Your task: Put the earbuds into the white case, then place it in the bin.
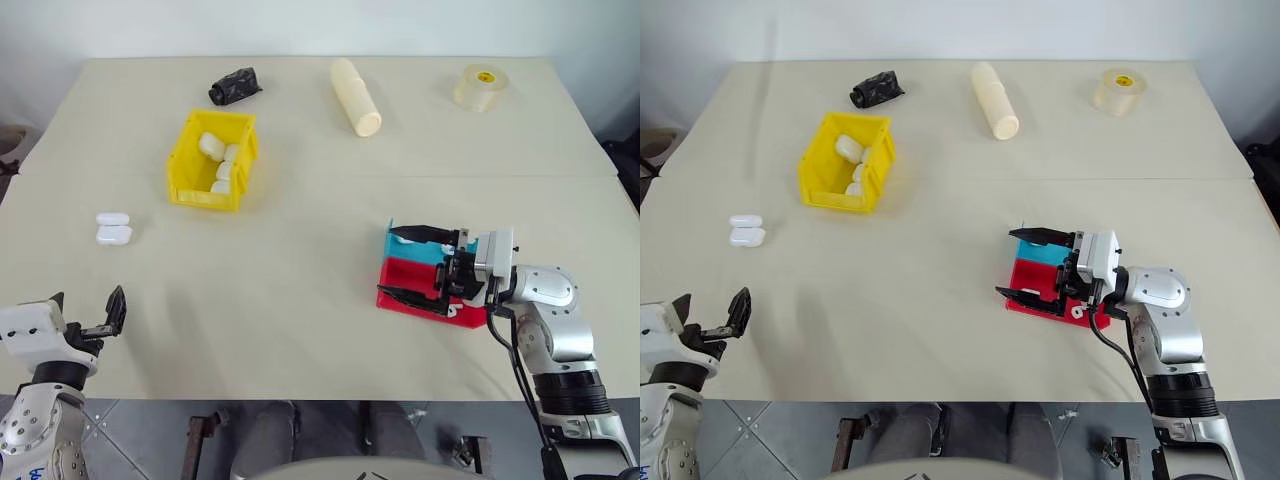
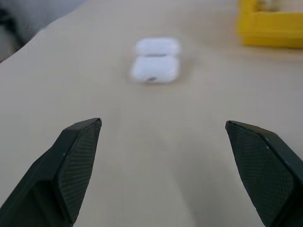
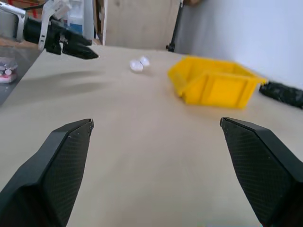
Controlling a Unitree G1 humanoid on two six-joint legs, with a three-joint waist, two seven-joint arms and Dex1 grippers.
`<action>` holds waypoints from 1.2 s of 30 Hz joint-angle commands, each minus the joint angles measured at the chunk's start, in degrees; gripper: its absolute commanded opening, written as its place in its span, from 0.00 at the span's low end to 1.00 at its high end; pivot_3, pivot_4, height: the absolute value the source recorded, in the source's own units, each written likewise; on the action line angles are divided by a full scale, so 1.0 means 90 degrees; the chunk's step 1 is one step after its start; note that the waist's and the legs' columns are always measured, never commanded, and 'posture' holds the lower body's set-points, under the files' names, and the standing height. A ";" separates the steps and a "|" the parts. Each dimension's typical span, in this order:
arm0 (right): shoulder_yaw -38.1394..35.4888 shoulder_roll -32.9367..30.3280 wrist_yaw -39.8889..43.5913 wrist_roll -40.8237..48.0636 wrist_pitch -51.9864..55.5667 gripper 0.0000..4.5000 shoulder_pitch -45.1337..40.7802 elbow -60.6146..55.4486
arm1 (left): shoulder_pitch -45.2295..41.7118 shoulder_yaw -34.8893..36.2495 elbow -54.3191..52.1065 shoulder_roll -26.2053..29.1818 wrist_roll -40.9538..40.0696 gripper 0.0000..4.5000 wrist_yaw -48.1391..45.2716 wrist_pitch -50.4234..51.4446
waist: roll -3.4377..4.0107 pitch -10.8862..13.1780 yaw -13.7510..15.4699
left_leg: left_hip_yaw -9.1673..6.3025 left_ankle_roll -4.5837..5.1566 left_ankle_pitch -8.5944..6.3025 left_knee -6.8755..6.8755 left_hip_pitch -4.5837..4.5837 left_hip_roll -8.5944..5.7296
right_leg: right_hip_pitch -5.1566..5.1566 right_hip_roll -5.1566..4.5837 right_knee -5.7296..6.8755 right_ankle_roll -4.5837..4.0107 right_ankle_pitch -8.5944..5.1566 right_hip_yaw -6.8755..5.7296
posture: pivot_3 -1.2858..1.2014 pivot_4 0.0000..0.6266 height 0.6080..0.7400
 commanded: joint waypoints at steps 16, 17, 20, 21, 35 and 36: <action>0.0114 -0.0343 0.0066 0.0342 0.0818 1.00 -0.0106 -0.0565 | -0.2825 -0.0404 0.2071 0.4208 -0.0908 1.00 -0.0644 0.4806 | -0.0005 0.0000 -0.0101 | -0.0019 -0.0010 0.0000 -0.0010 0.0003 -0.0005 | -0.0018 0.0004 0.0042 -0.0024 -0.0013 -0.0004 | 0.52 0.24 1.00; 0.0124 -0.0328 0.0037 0.0346 0.0846 1.00 -0.0107 -0.0603 | -0.3156 -0.0747 0.2545 0.4560 -0.0808 1.00 -0.0857 0.4902 | -0.0005 0.0000 -0.0125 | -0.0020 -0.0012 0.0000 -0.0011 -0.0001 -0.0003 | -0.0022 0.0006 0.0045 -0.0024 -0.0013 -0.0005 | 0.52 0.24 1.00; 0.0150 -0.0287 -0.0065 0.0356 0.0924 1.00 -0.0108 -0.0728 | -0.4177 -0.1776 0.3750 0.5145 -0.0451 1.00 -0.1444 0.4754 | -0.0004 0.0000 -0.0166 | -0.0021 -0.0012 0.0000 -0.0016 -0.0005 -0.0004 | -0.0027 0.0006 0.0052 -0.0024 -0.0013 -0.0007 | 0.52 0.24 1.00; 0.0150 -0.0280 -0.0088 0.0360 0.0941 1.00 -0.0106 -0.0753 | -0.4416 -0.2027 0.4010 0.5226 -0.0324 1.00 -0.1554 0.4708 | -0.0005 0.0000 -0.0170 | -0.0021 -0.0012 0.0000 -0.0018 -0.0004 -0.0007 | -0.0028 0.0003 0.0057 -0.0024 -0.0013 -0.0006 | 0.52 0.24 1.00; 0.0211 -0.0179 -0.0342 0.0336 0.1050 1.00 -0.0156 -0.0966 | -0.7282 -0.3829 0.7024 0.4823 0.1029 1.00 -0.2615 0.3985 | -0.0013 0.0001 -0.0192 | 0.0006 -0.0016 0.0003 -0.0001 -0.0038 -0.0033 | -0.0083 0.0009 0.0096 -0.0021 -0.0012 -0.0002 | 0.52 0.24 1.00; 0.0214 -0.0176 -0.0347 0.0337 0.1052 1.00 -0.0155 -0.0972 | -0.7341 -0.3861 0.7090 0.4801 0.1081 1.00 -0.2649 0.3993 | -0.0013 0.0001 -0.0192 | 0.0008 -0.0016 0.0003 -0.0001 -0.0038 -0.0031 | -0.0084 0.0010 0.0097 -0.0021 -0.0012 -0.0001 | 0.52 0.24 1.00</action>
